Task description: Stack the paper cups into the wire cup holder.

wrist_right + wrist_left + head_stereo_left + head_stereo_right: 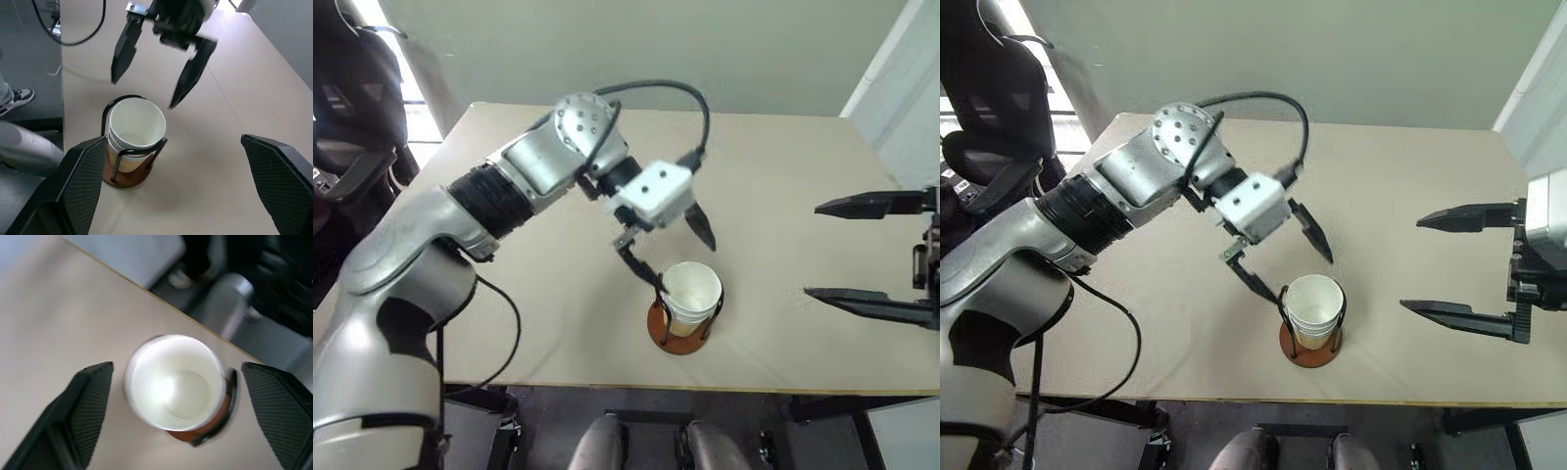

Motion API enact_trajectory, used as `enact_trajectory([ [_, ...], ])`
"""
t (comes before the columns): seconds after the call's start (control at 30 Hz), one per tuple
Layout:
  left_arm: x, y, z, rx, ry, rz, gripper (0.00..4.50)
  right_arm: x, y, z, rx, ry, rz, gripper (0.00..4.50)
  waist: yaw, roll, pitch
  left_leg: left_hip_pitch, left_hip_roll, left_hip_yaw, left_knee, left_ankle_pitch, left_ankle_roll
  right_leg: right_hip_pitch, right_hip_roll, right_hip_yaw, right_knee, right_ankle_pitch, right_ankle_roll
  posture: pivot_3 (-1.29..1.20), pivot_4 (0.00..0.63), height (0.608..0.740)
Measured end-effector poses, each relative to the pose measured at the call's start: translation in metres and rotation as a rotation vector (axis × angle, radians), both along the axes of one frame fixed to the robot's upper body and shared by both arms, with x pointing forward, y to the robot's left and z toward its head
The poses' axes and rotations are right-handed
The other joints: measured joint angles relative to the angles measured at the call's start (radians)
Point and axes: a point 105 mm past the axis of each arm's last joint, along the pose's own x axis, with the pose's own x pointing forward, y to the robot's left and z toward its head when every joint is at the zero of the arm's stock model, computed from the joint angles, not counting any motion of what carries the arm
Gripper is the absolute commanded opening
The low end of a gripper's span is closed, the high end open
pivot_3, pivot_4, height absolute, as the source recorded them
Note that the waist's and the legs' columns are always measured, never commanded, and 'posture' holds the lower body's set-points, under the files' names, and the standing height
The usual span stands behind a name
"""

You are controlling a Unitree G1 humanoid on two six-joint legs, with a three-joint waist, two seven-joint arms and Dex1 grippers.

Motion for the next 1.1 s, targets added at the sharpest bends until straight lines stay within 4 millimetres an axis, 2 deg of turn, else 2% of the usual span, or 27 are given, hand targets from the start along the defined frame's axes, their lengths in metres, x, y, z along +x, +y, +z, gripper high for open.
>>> enact_trajectory([
  [0.07,0.009,0.008,0.012,-0.101,0.019,0.107,4.48,0.01,-0.005,-0.005,0.003,0.017,-0.02,4.5,-0.001,0.0,0.0,0.001,0.0,0.0,0.0,0.001,-0.001,0.0,0.0,0.0,0.001,0.0,0.0,0.0,0.15,0.74],
  [0.13,0.024,0.031,0.02,-0.194,0.05,0.275,4.48,0.022,-0.017,-0.012,0.006,0.042,-0.066,4.5,-0.004,0.001,0.0,0.002,0.0,0.0,-0.001,0.003,-0.004,0.0,0.001,0.0,0.001,0.0,0.0,0.0,0.15,0.74],
  [0.2,0.031,0.077,0.007,-0.203,0.083,0.461,4.48,0.031,-0.029,-0.017,0.0,0.058,-0.087,4.5,-0.017,0.004,-0.003,0.004,0.0,0.001,-0.003,0.006,-0.008,-0.001,0.001,0.003,0.001,0.001,-0.001,0.0,0.15,0.74],
  [0.23,0.035,0.106,-0.006,-0.185,0.12,0.59,4.48,0.035,-0.037,-0.021,0.0,0.074,-0.103,4.5,-0.025,0.005,-0.003,0.007,0.001,0.003,-0.003,0.008,-0.012,0.0,0.002,0.005,0.004,0.0,-0.001,0.0,0.15,0.74],
  [0.27,0.036,0.126,-0.015,-0.177,0.15,0.685,4.48,0.039,-0.043,-0.022,0.003,0.084,-0.114,4.5,-0.028,0.004,-0.002,0.007,0.001,0.003,-0.003,0.009,-0.013,-0.001,0.003,0.006,0.005,-0.002,-0.001,0.0,0.15,0.74],
  [0.3,0.031,0.148,-0.027,-0.17,0.188,0.78,4.48,0.042,-0.048,-0.023,0.003,0.089,-0.11,4.5,-0.031,0.004,-0.002,0.006,0.001,0.003,-0.005,0.01,-0.014,-0.002,0.004,0.009,0.005,-0.002,-0.001,0.0,0.15,0.74],
  [0.37,0.02,0.176,-0.04,-0.17,0.244,0.912,4.48,0.049,-0.055,-0.021,0.004,0.083,-0.104,4.5,-0.031,0.003,-0.002,0.006,0.001,0.003,-0.005,0.01,-0.014,-0.003,0.004,0.011,0.006,-0.004,0.0,0.0,0.15,0.74],
  [0.53,-0.005,0.227,-0.033,-0.253,0.245,1.158,4.48,0.061,-0.069,-0.015,0.001,0.076,-0.096,4.5,-0.021,0.002,-0.002,0.008,0.0,0.004,-0.004,0.004,-0.005,-0.001,0.003,0.013,0.008,-0.008,-0.007,0.0,0.15,0.74],
  [0.57,-0.009,0.232,-0.032,-0.271,0.24,1.188,4.48,0.063,-0.068,-0.014,-0.004,0.078,-0.085,4.5,-0.019,0.002,-0.002,0.008,0.0,0.004,-0.005,0.002,-0.002,-0.002,0.003,0.013,0.008,-0.011,-0.014,0.0,0.15,0.74],
  [0.77,-0.029,0.225,-0.03,-0.301,0.249,1.193,4.48,0.075,-0.059,-0.008,-0.028,0.061,-0.02,4.5,-0.021,0.001,-0.002,0.009,0.0,0.004,-0.004,0.005,-0.005,-0.003,0.004,0.013,0.01,-0.005,-0.024,0.0,0.15,0.74],
  [1.1,-0.035,0.218,-0.027,-0.335,0.252,1.192,4.48,0.086,-0.055,-0.009,-0.051,0.006,0.018,4.5,-0.026,0.001,-0.002,0.01,0.001,0.004,-0.005,0.008,-0.006,-0.007,0.005,0.013,0.011,0.002,-0.032,0.0,0.15,0.74],
])
